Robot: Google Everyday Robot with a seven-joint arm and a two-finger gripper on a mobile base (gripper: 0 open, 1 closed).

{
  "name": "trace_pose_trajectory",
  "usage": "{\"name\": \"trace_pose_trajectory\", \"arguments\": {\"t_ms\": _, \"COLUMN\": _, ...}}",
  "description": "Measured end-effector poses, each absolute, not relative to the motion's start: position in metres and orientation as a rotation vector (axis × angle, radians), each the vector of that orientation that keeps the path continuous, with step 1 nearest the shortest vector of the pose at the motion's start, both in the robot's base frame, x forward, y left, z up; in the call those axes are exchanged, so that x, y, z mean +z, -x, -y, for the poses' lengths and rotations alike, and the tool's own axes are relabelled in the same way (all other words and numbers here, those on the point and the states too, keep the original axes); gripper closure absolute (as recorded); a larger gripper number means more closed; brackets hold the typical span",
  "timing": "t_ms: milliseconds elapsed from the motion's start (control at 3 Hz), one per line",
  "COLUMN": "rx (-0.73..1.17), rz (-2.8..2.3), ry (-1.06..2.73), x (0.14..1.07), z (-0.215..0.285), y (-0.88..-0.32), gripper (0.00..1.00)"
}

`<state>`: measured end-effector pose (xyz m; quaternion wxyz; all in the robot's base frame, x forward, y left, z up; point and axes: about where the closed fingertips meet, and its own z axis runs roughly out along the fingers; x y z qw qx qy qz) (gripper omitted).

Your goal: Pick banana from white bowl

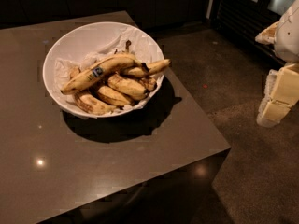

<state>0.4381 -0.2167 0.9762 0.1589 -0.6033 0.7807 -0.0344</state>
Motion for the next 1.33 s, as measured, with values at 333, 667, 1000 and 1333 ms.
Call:
{"name": "trace_pose_trajectory", "arguments": {"t_ms": 333, "rx": -0.098, "rz": -2.232, "ry": 1.725, "x": 0.976, "z": 0.217, "y": -0.438, "gripper": 0.0}}
{"name": "trace_pose_trajectory", "arguments": {"t_ms": 667, "rx": -0.156, "rz": -2.169, "ry": 1.824, "x": 0.987, "z": 0.196, "y": -0.44, "gripper": 0.0}}
{"name": "trace_pose_trajectory", "arguments": {"t_ms": 1000, "rx": -0.239, "rz": -2.085, "ry": 1.922, "x": 1.002, "z": 0.169, "y": -0.44, "gripper": 0.0}}
{"name": "trace_pose_trajectory", "arguments": {"t_ms": 1333, "rx": -0.239, "rz": -2.084, "ry": 1.922, "x": 1.002, "z": 0.169, "y": -0.44, "gripper": 0.0}}
